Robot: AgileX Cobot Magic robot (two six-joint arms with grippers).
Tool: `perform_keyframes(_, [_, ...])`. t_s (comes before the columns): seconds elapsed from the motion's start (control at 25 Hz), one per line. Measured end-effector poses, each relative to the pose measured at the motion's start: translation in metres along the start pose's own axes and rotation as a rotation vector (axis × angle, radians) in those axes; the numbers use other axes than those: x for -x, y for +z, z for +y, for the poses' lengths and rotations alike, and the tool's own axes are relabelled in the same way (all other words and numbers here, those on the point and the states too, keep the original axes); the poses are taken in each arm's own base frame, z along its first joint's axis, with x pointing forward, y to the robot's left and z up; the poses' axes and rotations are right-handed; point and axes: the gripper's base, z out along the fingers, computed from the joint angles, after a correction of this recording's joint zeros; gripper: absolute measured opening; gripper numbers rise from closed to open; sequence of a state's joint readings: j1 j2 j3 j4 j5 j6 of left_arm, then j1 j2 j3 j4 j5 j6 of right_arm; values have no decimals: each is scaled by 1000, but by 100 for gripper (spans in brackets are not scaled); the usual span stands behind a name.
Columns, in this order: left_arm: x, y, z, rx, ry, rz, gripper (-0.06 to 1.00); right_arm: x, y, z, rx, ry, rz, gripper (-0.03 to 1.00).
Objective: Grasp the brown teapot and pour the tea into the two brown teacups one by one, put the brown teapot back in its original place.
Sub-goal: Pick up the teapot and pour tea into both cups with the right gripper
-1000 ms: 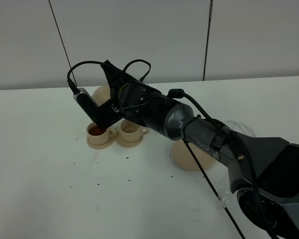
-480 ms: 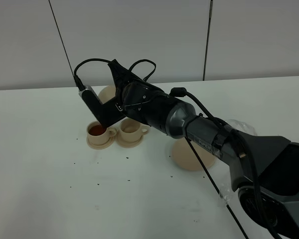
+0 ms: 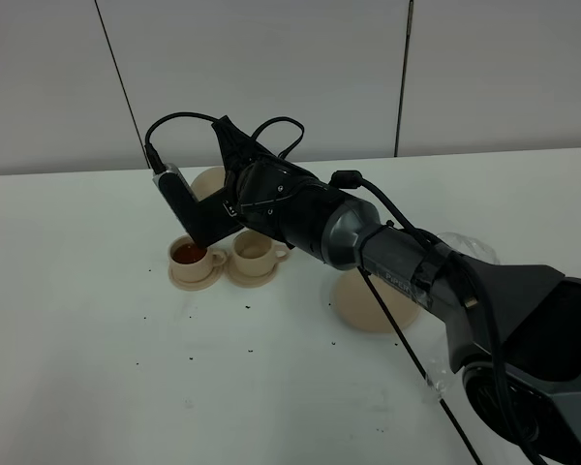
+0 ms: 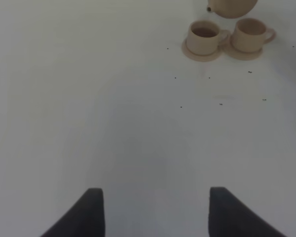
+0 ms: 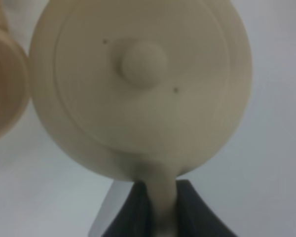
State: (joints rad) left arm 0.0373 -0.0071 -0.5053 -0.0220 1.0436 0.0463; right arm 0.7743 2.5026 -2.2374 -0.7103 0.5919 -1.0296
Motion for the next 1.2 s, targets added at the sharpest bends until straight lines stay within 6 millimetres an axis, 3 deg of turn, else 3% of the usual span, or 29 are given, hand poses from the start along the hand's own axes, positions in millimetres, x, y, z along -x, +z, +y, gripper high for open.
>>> perform_keyframes(0.84, [0,0,0,0,0,0,53,-12,-15,0,131,111,55,9])
perform_keyframes(1.2, [0,0,0,0,0,0,53,-39,-30,-5,208,155,134,9])
